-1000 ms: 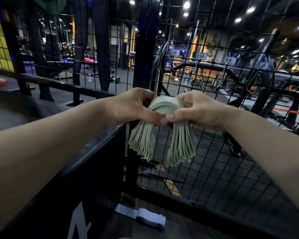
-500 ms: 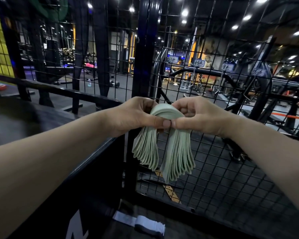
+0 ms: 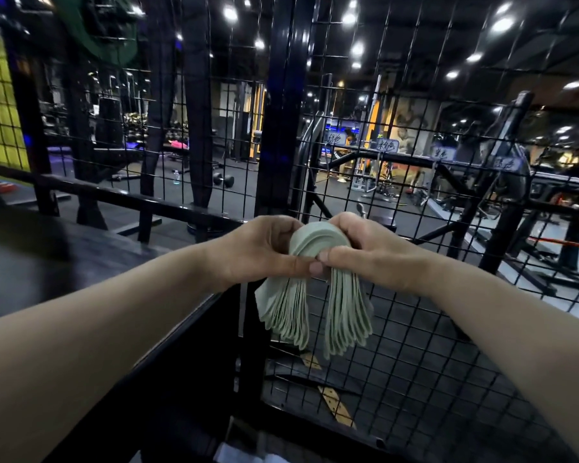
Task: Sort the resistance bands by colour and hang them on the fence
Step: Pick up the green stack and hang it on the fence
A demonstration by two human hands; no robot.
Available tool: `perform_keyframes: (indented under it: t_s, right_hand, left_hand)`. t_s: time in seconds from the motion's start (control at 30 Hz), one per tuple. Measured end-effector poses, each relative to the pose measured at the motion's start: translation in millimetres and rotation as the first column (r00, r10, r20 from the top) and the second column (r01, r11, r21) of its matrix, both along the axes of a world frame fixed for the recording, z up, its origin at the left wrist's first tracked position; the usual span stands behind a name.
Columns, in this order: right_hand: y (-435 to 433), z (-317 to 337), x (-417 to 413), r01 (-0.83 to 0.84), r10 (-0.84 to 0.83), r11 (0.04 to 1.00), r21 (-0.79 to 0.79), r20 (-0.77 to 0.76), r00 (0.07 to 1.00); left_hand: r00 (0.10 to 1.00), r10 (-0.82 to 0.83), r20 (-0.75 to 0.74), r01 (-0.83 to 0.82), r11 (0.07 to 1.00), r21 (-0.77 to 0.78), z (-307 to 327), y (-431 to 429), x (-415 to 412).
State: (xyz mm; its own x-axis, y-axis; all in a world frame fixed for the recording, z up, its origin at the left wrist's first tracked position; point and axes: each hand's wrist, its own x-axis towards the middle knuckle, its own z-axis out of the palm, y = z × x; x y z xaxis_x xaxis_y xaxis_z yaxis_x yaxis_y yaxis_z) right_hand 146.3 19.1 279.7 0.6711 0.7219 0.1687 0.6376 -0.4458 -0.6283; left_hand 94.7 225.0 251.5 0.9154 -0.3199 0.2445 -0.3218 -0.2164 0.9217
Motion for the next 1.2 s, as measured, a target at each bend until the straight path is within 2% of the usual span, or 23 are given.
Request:
perform_keyframes:
  t_s: [0.13, 0.23, 0.33, 0.47, 0.7, 0.8, 0.93, 1.2]
  right_hand:
    - [3.2, 1.8, 14.2, 0.031, -0.032, 0.999, 0.016, 0.018, 0.999]
    - [7.4, 2.5, 25.2, 0.043, -0.044, 0.997, 0.063, 0.012, 0.999]
    - [9.6, 5.9, 32.0, 0.037, -0.029, 0.994, 0.102, -0.076, 0.997]
    - [5.6, 8.2, 40.1, 0.017, 0.001, 0.997, 0.073, -0.241, 0.970]
    - [4.3, -3.8, 44.9, 0.047, 0.003, 0.986, 0.159, -0.299, 0.954]
    - [4.6, -6.3, 48.9, 0.050, -0.006, 0.988, 0.148, -0.287, 0.958]
    - [7.3, -2.2, 54.9, 0.041, -0.027, 0.996, 0.079, -0.170, 0.985]
    - [12.3, 7.7, 77.6, 0.079, -0.055, 0.985, 0.156, -0.150, 0.987]
  left_hand:
    - [1.000, 0.006, 0.020, -0.007, 1.000, 0.019, 1.0, 4.4, 11.0]
    - [1.000, 0.002, -0.001, -0.002, 0.999, -0.047, -3.6, 9.7, 23.5]
    - [1.000, 0.015, 0.006, -0.014, 0.996, -0.093, -9.7, 12.4, 32.9]
    - [1.000, -0.016, 0.017, 0.017, 0.995, -0.100, -14.0, 15.1, 40.5]
    - [0.999, -0.041, 0.020, 0.044, 0.990, -0.131, -21.7, 18.1, 50.3]
    - [0.999, -0.018, 0.040, 0.023, 0.992, -0.125, -23.2, 18.1, 53.2]
    - [0.998, 0.010, 0.059, -0.003, 0.993, -0.122, -18.9, 17.8, 58.0]
    - [0.998, -0.016, 0.061, 0.010, 0.995, 0.095, 4.4, 27.3, 80.8]
